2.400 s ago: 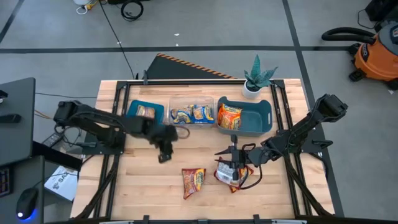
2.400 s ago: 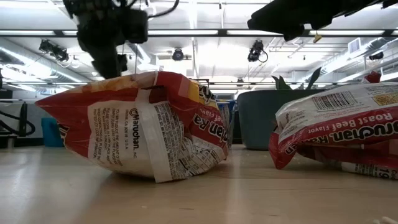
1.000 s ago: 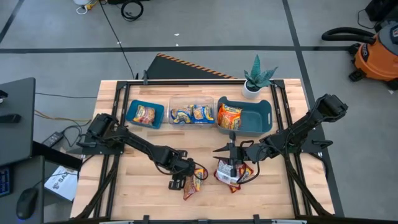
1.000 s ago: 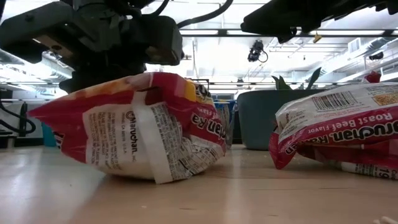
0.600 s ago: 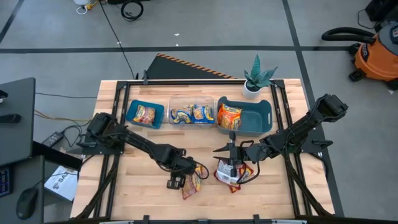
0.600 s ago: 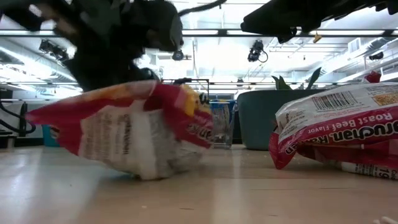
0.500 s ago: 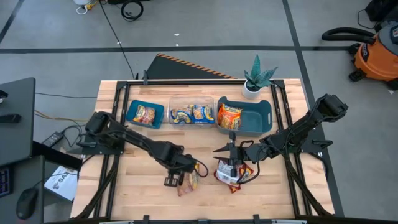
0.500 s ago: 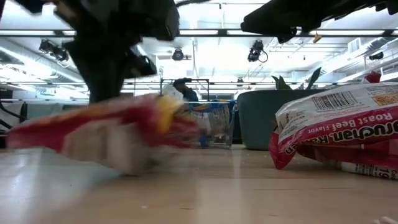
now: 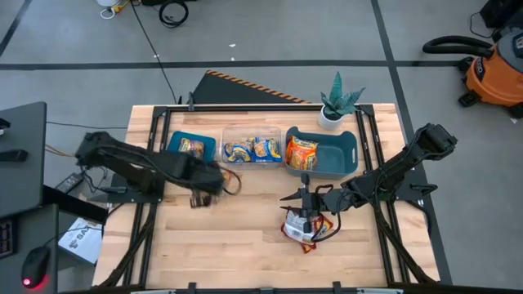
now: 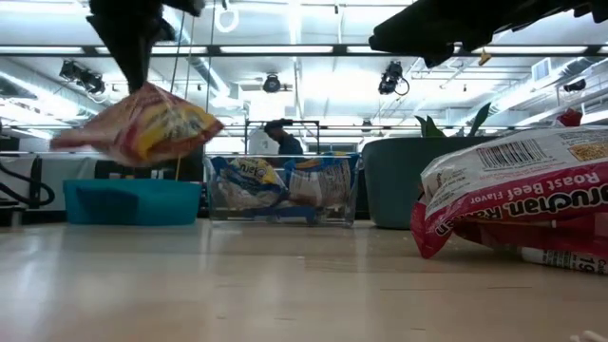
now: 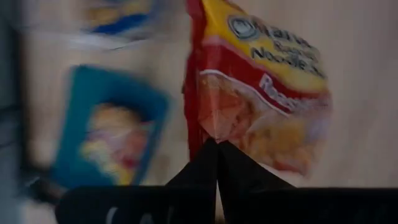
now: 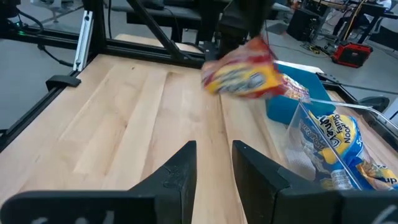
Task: Sort Maruchan noodles
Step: Put the red noodle pack into the left blue bin
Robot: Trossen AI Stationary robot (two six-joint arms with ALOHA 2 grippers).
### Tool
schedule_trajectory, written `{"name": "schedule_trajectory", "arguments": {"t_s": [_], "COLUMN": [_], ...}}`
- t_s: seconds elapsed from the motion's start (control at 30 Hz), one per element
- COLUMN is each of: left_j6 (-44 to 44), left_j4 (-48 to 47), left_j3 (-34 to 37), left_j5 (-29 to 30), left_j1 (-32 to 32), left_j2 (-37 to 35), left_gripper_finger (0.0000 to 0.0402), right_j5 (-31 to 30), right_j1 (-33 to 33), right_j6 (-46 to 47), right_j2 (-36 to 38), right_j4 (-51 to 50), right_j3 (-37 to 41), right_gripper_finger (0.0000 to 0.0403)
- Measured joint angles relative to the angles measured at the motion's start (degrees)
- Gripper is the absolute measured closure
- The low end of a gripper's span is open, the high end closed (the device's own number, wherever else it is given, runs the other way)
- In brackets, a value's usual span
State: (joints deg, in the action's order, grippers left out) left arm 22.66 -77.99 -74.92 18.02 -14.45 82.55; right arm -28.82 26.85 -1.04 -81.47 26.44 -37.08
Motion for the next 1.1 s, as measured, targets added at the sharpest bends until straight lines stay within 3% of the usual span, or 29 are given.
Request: {"name": "schedule_trajectory", "arguments": {"t_s": [0.17, 0.27, 0.63, 0.87, 1.1], "left_j6": [8.6, 11.5, 6.4, -1.2, -13.5], "left_j4": [-2.2, -2.0, 2.0, 6.1, 12.2], "left_j3": [3.3, 6.3, 20.5, 22.5, 22.5], "left_j5": [16.1, 19.7, 17.9, 19.1, 21.2], "left_j1": [2.4, 5.8, 25.1, 34.0, 38.3], "left_j2": [-8.4, -11.9, -14.4, -14.4, -14.3], "left_gripper_finger": [0.0395, 0.0395, 0.0394, 0.0393, 0.0393], "right_j5": [0.0, 0.0, 0.0, 0.0, 0.0], "right_j1": [0.0, 0.0, 0.0, 0.0, 0.0], "right_j6": [-0.3, -0.3, -0.5, -0.6, -0.6], "right_j2": [0.0, 0.0, 0.0, 0.0, 0.0], "right_j4": [0.6, 0.9, 0.9, 0.9, 0.9], "right_j3": [0.0, 0.0, 0.0, 0.0, 0.0], "right_gripper_finger": [0.0294, 0.0294, 0.0294, 0.0294, 0.0294]}}
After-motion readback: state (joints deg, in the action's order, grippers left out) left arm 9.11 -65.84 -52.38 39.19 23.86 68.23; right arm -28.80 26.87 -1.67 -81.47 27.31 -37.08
